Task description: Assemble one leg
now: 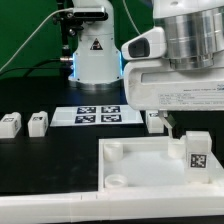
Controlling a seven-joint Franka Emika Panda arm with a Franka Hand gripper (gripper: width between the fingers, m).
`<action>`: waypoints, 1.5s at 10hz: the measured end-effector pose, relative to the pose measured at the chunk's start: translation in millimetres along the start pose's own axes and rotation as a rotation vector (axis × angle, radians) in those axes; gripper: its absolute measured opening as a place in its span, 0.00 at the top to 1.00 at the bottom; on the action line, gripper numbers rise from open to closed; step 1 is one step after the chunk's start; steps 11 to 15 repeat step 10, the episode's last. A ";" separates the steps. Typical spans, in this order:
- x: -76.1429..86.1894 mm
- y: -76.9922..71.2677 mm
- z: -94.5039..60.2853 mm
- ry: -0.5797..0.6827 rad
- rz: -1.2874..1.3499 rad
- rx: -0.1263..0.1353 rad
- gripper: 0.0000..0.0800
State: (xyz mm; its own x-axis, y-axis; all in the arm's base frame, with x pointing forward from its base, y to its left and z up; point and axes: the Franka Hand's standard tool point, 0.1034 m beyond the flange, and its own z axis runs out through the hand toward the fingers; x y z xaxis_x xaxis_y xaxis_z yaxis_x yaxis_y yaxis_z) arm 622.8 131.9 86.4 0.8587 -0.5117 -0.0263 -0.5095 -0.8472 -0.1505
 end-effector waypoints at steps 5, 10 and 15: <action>1.7 -1.6 -5.1 0.006 0.000 0.005 0.19; 1.6 -1.4 -4.8 0.005 0.000 0.004 0.19; 1.6 -1.4 -4.8 0.005 0.000 0.004 0.19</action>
Offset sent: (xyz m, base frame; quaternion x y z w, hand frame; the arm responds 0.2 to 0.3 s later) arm 0.0000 0.0000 0.0000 0.0000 0.0000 0.0000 1.0000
